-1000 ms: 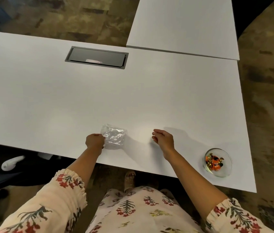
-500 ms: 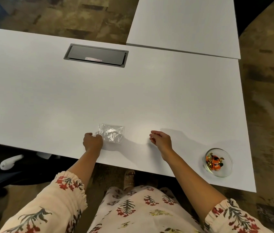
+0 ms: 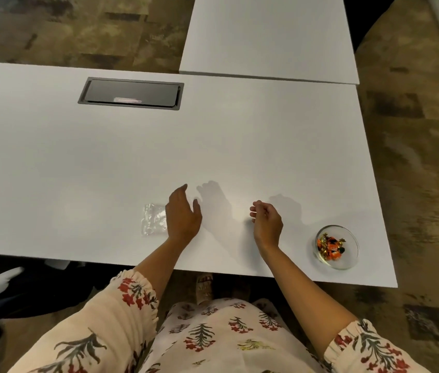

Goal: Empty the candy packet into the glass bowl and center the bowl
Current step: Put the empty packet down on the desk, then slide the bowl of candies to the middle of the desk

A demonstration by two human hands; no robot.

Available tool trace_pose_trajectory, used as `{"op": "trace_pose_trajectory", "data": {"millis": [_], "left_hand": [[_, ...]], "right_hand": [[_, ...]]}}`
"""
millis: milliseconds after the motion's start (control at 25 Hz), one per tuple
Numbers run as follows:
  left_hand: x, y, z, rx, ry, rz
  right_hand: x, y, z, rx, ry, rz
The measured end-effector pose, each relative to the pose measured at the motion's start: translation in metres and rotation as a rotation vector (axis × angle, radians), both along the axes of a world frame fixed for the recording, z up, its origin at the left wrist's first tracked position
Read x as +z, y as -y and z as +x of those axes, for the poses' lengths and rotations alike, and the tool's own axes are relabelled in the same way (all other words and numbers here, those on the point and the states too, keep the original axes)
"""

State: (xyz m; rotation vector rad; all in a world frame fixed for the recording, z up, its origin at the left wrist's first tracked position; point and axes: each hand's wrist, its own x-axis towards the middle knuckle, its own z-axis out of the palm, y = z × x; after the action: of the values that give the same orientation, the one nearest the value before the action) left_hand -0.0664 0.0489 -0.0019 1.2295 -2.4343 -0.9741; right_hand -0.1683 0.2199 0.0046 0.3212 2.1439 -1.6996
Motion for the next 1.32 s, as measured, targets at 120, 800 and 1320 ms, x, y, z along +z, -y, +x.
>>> {"op": "trace_pose_trajectory", "data": {"millis": [120, 800, 1320], "left_hand": [[0.010, -0.028, -0.034, -0.118, -0.059, 0.010], [0.010, -0.178, -0.134, -0.380, -0.039, 0.327], [0.000, -0.245, -0.152, -0.128, 0.065, 1.303]], "right_hand": [[0.001, -0.018, -0.010, -0.051, -0.066, 0.009], [-0.002, -0.189, -0.080, -0.505, -0.132, 0.193], [-0.036, -0.219, -0.064, -0.421, 0.228, -0.051]]}}
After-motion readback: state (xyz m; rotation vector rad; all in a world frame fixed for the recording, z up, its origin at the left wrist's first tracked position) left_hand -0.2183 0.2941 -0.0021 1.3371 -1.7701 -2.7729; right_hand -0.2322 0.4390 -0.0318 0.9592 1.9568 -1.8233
